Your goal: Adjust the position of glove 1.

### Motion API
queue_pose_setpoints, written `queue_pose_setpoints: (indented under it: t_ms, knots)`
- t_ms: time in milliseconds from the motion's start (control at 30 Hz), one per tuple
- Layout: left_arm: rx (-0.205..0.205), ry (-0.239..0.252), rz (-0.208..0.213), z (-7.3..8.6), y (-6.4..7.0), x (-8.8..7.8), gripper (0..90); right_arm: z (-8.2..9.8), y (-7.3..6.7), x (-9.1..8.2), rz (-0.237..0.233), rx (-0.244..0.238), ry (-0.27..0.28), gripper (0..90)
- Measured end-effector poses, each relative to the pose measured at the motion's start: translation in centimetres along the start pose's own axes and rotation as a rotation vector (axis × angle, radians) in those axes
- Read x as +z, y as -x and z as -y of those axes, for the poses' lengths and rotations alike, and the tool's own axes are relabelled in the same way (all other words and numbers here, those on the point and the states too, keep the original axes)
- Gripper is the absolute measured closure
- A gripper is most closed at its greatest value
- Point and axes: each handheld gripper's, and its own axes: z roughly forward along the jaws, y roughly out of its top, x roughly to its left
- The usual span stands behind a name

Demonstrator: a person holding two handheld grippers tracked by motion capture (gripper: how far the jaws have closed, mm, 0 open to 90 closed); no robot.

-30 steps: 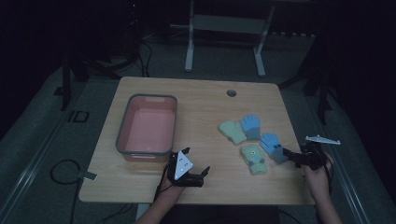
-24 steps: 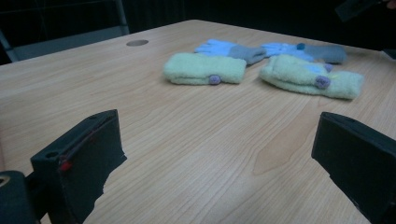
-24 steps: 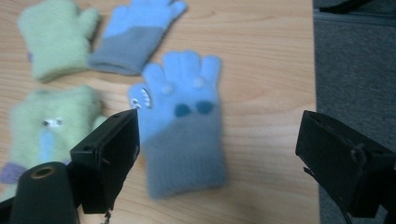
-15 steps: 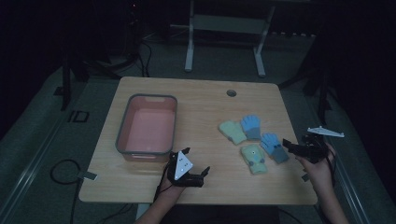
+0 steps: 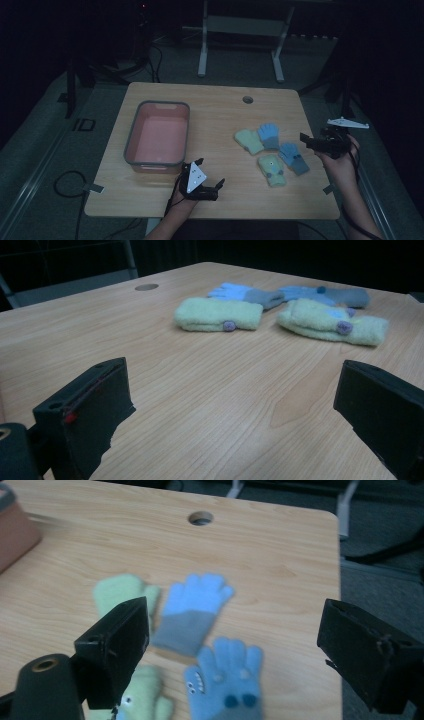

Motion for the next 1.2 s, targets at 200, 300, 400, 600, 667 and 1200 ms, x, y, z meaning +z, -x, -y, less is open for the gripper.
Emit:
queue_pose_setpoints:
  t_ms: [200, 300, 400, 600, 667, 1200]
  knots:
    - [-0.001, 0.0, 0.002, 0.0, 0.0, 0.0, 2.2, -1.3, -0.9, 0.4, -0.031, -0.024, 0.003, 13.9]
    - [-0.008, 0.003, 0.009, 0.0, -0.1, 0.0, 2.2, -1.8, -1.7, 0.9, -0.048, -0.052, -0.019, 14.2]
    - [-0.012, 0.006, 0.012, 0.0, -0.2, 0.0, 2.2, -2.1, -2.5, 1.5, -0.076, -0.071, -0.031, 14.9]
    - [-0.008, 0.007, 0.015, 0.0, -0.1, 0.0, 2.2, -2.8, -4.3, 3.0, -0.131, -0.119, -0.049, 16.7]
    - [-0.008, 0.007, 0.016, 0.0, -0.1, 0.0, 2.2, -2.9, -4.5, 3.2, -0.135, -0.128, -0.053, 16.8]
    - [-0.001, 0.01, 0.026, 0.0, -0.1, -0.1, 2.2, -3.2, -8.2, 7.8, -0.264, -0.224, -0.113, 28.5]
